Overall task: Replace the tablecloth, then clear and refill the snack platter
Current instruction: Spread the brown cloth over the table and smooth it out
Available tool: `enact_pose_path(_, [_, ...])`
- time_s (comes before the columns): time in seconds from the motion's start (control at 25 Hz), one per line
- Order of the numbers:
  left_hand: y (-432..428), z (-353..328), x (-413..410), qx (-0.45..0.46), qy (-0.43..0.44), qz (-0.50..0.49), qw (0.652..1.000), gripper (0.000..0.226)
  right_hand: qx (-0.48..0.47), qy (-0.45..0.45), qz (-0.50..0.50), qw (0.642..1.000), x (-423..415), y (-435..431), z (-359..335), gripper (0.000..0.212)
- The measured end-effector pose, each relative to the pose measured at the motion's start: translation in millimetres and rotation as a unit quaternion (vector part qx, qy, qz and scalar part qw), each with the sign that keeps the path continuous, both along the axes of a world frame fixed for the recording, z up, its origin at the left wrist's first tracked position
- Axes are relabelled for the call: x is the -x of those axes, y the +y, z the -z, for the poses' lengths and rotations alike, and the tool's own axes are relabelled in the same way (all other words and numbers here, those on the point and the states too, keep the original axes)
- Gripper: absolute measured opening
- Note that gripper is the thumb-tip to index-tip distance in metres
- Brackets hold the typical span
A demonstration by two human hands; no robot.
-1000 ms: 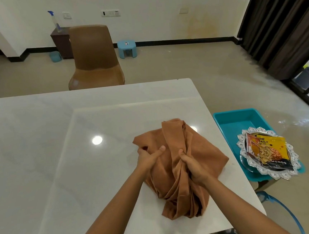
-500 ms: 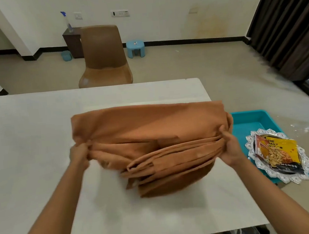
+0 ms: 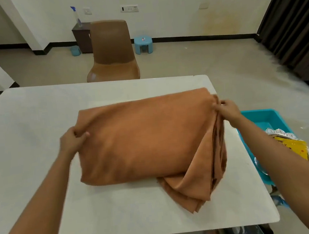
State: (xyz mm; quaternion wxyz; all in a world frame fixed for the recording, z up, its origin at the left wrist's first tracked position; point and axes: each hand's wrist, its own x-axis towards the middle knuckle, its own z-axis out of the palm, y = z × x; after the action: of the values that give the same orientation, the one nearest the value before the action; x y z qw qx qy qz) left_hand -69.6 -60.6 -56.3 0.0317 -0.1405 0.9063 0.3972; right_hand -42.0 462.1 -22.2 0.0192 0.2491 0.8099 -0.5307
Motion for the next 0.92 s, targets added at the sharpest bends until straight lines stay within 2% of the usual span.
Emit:
enact_pose_path(0.04, [8,20,-6,0.055,-0.015,-0.015,0.998,0.068,-0.1,-0.044,0.009,0.994,-5,-6,19,0.058])
enact_pose_path(0.08, [19,40,-16,0.074,-0.031,-0.018,0.997,0.078,-0.148,-0.079,0.0,0.986,-15,-14,39,0.068])
enact_pose_path(0.16, [40,75,-43,0.098,-0.067,0.001,0.993,0.088,-0.158,-0.111,-0.024,0.981,-50,-40,77,0.092])
enact_pose_path(0.28, [62,105,-77,0.192,-0.113,0.019,0.975,0.084,-0.193,-0.13,-0.011,0.973,-105,-80,118,0.112])
enact_pose_path(0.36, [70,108,-87,0.217,-0.109,0.016,0.97,0.085,-0.207,-0.122,0.02,0.971,-127,-97,131,0.114])
enact_pose_path(0.44, [72,107,-89,0.228,-0.107,-0.007,0.968,0.095,-0.203,-0.127,0.033,0.97,-131,-103,130,0.111])
enact_pose_path(0.56, [64,94,-90,0.166,-0.106,-0.085,0.977,0.116,-0.185,-0.111,0.017,0.976,-125,-92,125,0.101])
enact_pose_path(0.68, [30,90,-99,0.026,-0.124,-0.118,0.985,0.126,-0.091,-0.071,-0.023,0.993,-124,-64,112,0.092])
enact_pose_path(0.8, [-7,88,-119,-0.056,-0.185,-0.003,0.981,0.114,0.106,-0.095,-0.007,0.99,-124,-31,98,0.084])
enact_pose_path(0.92, [-17,84,-129,-0.124,-0.217,0.098,0.963,0.088,0.212,-0.165,-0.053,0.962,-129,-10,86,0.075])
